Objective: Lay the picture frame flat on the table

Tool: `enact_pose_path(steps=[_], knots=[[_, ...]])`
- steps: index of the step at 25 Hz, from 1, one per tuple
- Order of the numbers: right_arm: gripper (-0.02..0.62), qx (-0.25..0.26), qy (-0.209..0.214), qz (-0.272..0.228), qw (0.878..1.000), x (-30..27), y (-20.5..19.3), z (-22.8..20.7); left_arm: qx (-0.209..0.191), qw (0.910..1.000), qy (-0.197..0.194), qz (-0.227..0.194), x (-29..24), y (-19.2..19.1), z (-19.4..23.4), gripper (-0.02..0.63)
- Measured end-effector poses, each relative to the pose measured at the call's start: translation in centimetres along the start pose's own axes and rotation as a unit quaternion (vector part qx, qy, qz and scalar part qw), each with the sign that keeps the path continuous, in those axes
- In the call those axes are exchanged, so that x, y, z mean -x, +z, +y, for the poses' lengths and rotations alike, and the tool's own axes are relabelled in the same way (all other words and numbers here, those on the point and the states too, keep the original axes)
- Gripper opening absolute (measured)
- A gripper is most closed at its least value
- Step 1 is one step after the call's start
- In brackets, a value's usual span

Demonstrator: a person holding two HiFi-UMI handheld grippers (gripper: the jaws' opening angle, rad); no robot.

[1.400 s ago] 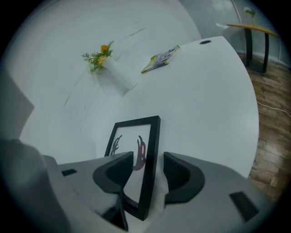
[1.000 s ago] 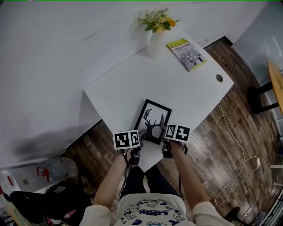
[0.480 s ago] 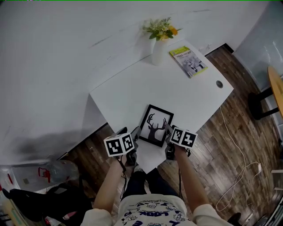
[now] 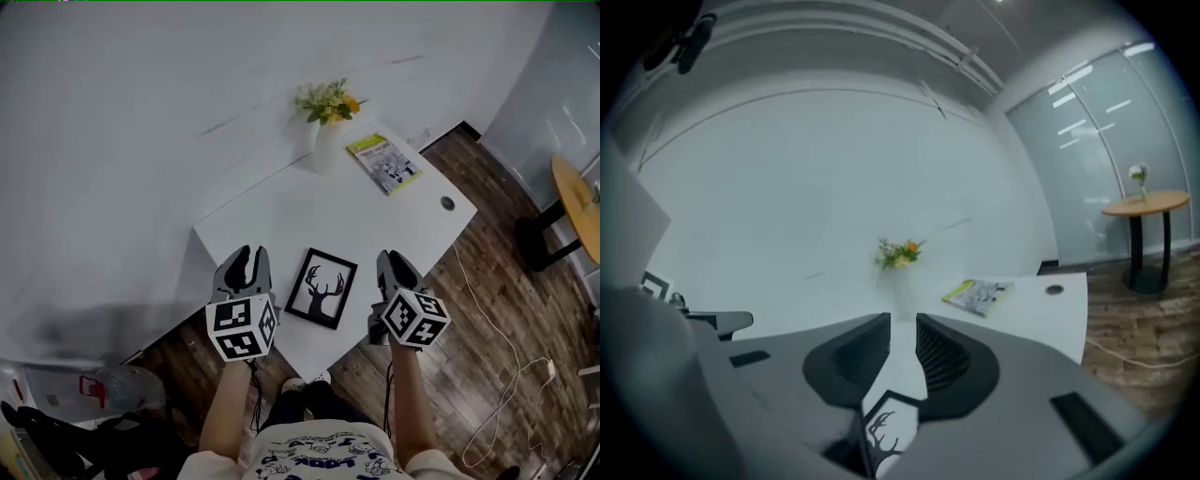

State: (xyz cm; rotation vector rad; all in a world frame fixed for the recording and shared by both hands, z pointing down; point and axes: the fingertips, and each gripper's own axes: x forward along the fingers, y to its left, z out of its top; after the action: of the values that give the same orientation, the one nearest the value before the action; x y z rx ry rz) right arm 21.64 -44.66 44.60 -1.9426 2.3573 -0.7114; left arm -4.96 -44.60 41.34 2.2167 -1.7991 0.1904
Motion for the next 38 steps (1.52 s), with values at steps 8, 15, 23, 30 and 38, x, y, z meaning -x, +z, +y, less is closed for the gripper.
enact_pose_path(steps=[8, 15, 23, 30, 38], knots=[[0.055, 0.112, -0.028, -0.089, 0.989, 5.2, 6.8, 2.1, -0.020, 0.9983, -0.008, -0.055, 3.3, 5.0, -1.4, 0.044], [0.043, 0.142, -0.039, -0.123, 0.982, 7.7, 8.6, 3.1, -0.028, 0.9954, 0.007, -0.092, 5.9, 7.1, -1.6, 0.032], [0.038, 0.158, -0.053, -0.132, 0.977, 8.5, 9.2, 3.5, -0.040, 0.9936, 0.023, -0.103, 7.1, 7.7, -0.9, 0.028], [0.035, 0.165, -0.054, -0.136, 0.975, 8.7, 9.5, 4.1, -0.038, 0.9937, 0.020, -0.103, 7.2, 7.7, -0.8, 0.026], [0.032, 0.168, -0.057, -0.140, 0.974, 8.8, 9.8, 4.3, -0.039, 0.9938, 0.019, -0.103, 7.1, 7.9, -0.7, 0.025]])
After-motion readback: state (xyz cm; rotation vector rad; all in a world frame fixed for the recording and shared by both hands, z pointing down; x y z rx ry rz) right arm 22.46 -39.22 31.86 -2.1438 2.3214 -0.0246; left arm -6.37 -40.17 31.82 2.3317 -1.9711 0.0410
